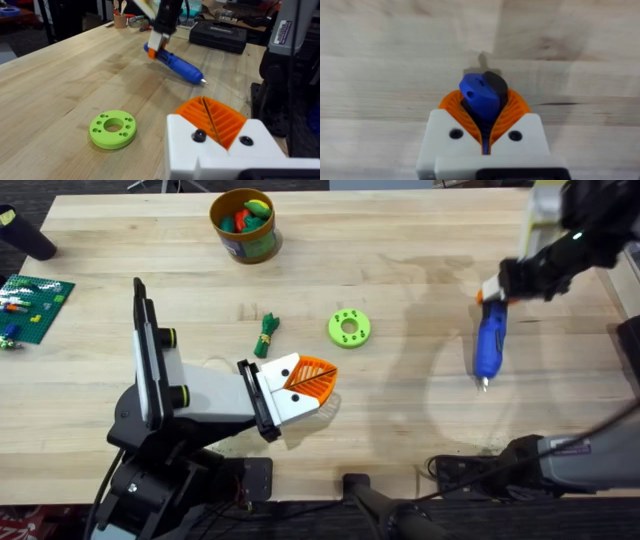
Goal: Pick up the gripper from the table and insert it into the empty holder that is missing its gripper. Then pick up a screw, insert it into the mounting hole, and use the screwdriver to tighten it. Finally, clean up the table by picking up the vegetable and placing it into the bucket.
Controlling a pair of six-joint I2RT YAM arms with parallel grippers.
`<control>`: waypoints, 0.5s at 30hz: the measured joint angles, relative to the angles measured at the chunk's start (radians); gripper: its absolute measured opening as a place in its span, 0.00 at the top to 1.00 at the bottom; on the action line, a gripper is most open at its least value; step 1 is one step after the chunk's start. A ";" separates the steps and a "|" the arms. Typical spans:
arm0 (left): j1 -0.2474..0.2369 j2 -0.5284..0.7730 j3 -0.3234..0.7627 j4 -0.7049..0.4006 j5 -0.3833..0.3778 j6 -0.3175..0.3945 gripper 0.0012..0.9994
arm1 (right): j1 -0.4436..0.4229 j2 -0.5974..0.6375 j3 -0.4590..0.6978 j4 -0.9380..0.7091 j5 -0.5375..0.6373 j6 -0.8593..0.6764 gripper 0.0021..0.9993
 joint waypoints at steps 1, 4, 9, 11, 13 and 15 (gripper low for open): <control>0.000 0.000 0.000 0.001 0.000 -0.001 0.99 | 0.003 -0.023 0.004 0.005 -0.001 0.001 0.95; 0.000 0.000 0.000 0.002 0.000 -0.001 0.99 | 0.004 -0.026 0.013 0.010 -0.002 0.002 0.95; 0.000 0.000 0.000 0.002 0.001 -0.001 0.99 | 0.005 0.031 -0.004 -0.008 -0.006 0.020 0.95; 0.000 0.000 0.000 0.002 0.001 -0.001 0.99 | 0.006 0.033 -0.008 -0.002 -0.007 0.021 0.95; 0.000 0.000 0.000 0.002 0.001 -0.001 0.99 | 0.007 0.032 -0.008 0.015 -0.011 0.022 0.95; 0.000 0.000 0.000 0.002 0.001 -0.001 0.99 | 0.009 0.032 -0.008 0.026 -0.013 0.024 0.95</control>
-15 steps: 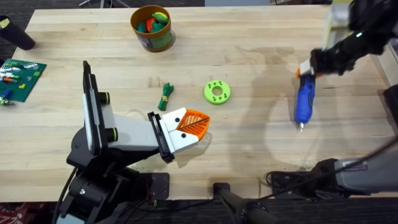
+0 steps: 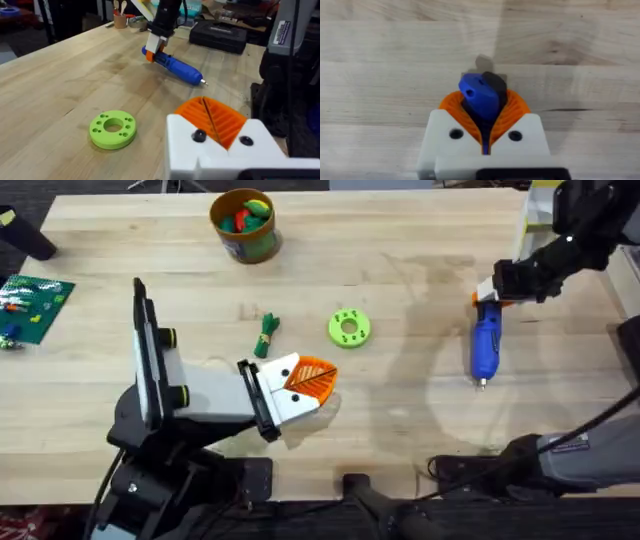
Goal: Pick up the gripper from the table and insert it into the empty holder that is missing its gripper. Then pick up a screw, insert it into the mounting hole, and use the screwdriver to tighten it. Finally, clean up the table by picking up the vegetable and placing it into the bucket.
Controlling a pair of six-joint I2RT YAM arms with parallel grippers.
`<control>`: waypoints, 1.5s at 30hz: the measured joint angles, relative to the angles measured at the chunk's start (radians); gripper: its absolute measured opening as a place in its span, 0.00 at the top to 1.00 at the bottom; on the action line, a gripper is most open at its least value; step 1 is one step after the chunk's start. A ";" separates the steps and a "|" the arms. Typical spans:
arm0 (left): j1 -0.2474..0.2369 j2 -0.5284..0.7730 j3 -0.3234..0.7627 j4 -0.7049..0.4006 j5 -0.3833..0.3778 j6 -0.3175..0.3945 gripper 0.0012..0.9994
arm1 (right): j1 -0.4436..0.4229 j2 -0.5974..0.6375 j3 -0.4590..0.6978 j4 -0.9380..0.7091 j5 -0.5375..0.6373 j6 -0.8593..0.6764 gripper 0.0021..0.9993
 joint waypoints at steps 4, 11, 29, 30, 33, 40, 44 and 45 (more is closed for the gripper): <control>0.000 0.000 0.000 0.000 0.000 0.000 0.99 | 0.005 0.000 0.000 0.008 0.000 0.001 0.95; 0.000 0.000 0.000 0.000 0.000 0.000 0.99 | 0.011 0.000 0.000 0.012 -0.003 0.007 0.70; 0.000 0.000 0.000 0.000 0.000 0.000 0.99 | 0.016 -0.008 0.033 -0.081 -0.003 -0.003 0.01; 0.000 0.000 0.000 0.000 0.000 0.000 0.99 | 0.018 -0.017 0.044 -0.094 -0.004 -0.007 0.01; 0.000 0.000 0.000 0.000 0.000 0.000 0.99 | 0.034 -0.067 0.094 -0.129 -0.003 -0.027 0.00; 0.000 0.000 0.000 0.000 0.000 0.000 0.99 | 0.077 -0.234 0.162 -0.225 0.005 -0.064 0.00; 0.000 0.000 0.000 0.000 0.000 0.000 0.99 | 0.087 -0.271 0.163 -0.276 0.005 -0.088 0.00; 0.000 0.000 0.000 0.000 0.000 0.000 0.99 | 0.087 -0.271 0.163 -0.288 0.005 -0.091 0.00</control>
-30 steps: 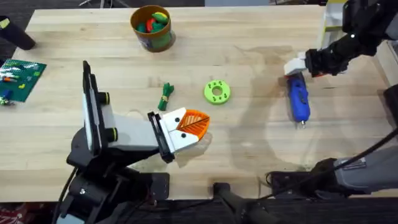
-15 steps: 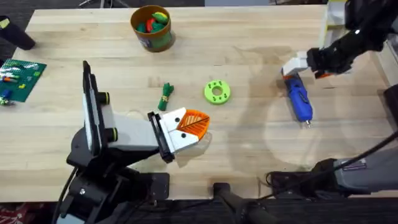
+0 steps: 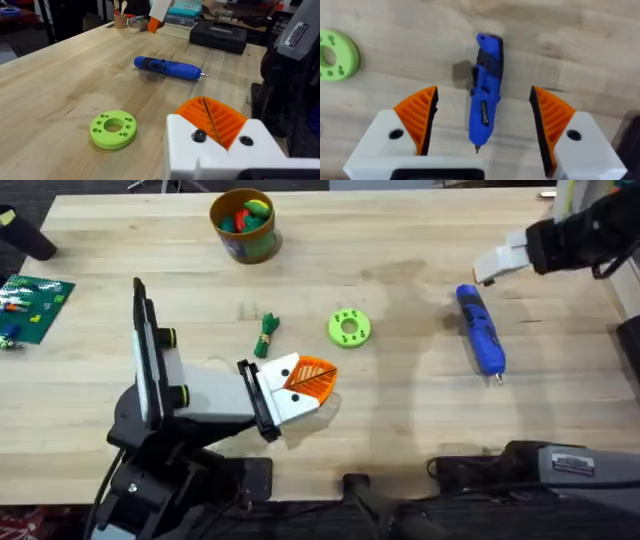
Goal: Pick up the gripper from the table and insert it into the empty holder that is missing its gripper. Then pick up a screw, insert it into the mounting hole, and use the screwdriver to tighten it. Finally, clean up the table by picking up the vegetable and placing it into the bucket.
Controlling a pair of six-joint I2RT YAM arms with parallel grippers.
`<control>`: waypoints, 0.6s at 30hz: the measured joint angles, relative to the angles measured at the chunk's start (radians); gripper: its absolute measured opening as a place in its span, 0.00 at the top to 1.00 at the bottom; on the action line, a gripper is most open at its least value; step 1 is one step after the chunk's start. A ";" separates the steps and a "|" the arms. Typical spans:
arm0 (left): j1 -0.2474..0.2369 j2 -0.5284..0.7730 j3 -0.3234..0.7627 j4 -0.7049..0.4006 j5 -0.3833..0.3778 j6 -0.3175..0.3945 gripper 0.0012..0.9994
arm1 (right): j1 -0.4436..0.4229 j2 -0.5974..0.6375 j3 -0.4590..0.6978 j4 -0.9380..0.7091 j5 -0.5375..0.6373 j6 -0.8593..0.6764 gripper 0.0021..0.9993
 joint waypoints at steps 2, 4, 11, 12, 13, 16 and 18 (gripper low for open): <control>0.000 0.000 0.000 0.000 0.000 0.000 0.99 | 0.000 0.003 0.000 -0.017 0.000 -0.005 0.00; 0.000 0.000 0.000 0.000 0.000 0.000 0.99 | 0.000 0.002 -0.005 -0.008 0.000 -0.011 0.00; 0.000 0.000 0.000 0.000 0.000 0.000 0.99 | 0.002 0.004 -0.128 0.118 0.001 -0.010 0.00; 0.000 0.000 0.000 0.000 0.000 0.000 0.99 | 0.002 0.008 -0.143 0.127 0.005 -0.011 0.00; 0.000 0.000 0.000 0.000 0.000 0.000 0.99 | 0.002 0.015 -0.154 0.138 0.013 -0.011 0.00; 0.000 0.000 0.000 0.000 0.000 0.000 0.99 | 0.002 0.052 -0.161 0.158 0.034 -0.012 0.00; 0.000 0.000 0.000 0.000 0.000 0.000 0.99 | 0.002 0.079 -0.162 0.161 0.043 -0.015 0.00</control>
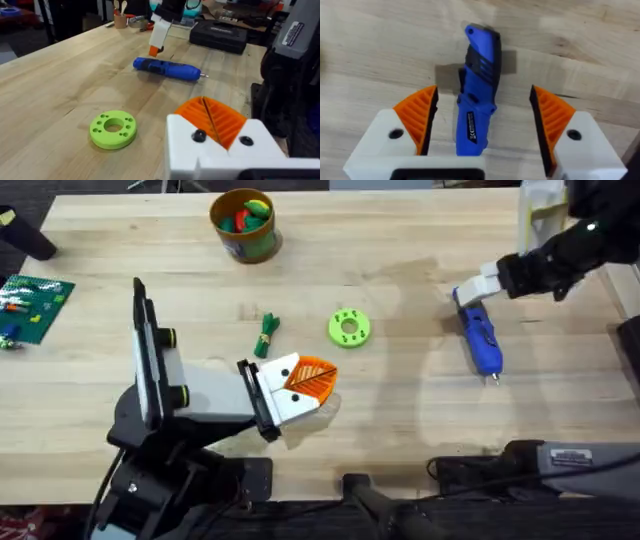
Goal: Pick up the gripper from the table and insert it into the empty holder that is missing its gripper. Then pick up a screw, insert it into the mounting hole, and use the screwdriver to tighten it. Finally, clean up the table by picking up the vegetable and placing it into the bucket.
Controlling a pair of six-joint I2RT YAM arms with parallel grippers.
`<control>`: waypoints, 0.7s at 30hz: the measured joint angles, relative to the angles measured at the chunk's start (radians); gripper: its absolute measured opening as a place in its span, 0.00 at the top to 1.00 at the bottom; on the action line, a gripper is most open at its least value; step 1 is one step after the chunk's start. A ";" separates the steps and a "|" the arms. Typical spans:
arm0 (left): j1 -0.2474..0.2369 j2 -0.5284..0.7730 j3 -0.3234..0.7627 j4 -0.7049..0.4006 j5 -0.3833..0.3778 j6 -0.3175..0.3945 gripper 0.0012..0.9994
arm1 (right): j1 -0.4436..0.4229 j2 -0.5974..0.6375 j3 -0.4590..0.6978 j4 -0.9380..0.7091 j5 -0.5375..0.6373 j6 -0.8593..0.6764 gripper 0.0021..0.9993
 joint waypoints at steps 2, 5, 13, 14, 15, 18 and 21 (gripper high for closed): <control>0.000 0.000 0.000 0.000 0.000 0.000 0.99 | 0.000 0.026 -0.002 0.000 0.003 0.000 0.00; 0.000 0.000 0.000 0.000 0.000 0.000 0.99 | 0.006 0.048 -0.006 0.001 0.008 -0.001 0.00; 0.000 0.000 0.000 0.000 0.000 0.000 0.99 | 0.037 0.087 -0.025 0.013 0.024 -0.003 0.00; 0.000 0.000 0.000 0.000 0.000 0.000 0.99 | 0.036 0.097 -0.027 0.018 0.027 -0.003 0.00; 0.000 0.000 0.000 0.000 0.000 0.000 0.99 | 0.034 0.109 -0.027 0.025 0.029 -0.003 0.00; 0.000 0.000 0.000 0.000 0.000 0.000 0.99 | 0.027 0.140 -0.028 0.037 0.034 -0.003 0.00; 0.000 0.000 0.000 0.000 0.000 0.000 0.99 | 0.024 0.163 -0.029 0.040 0.036 -0.003 0.00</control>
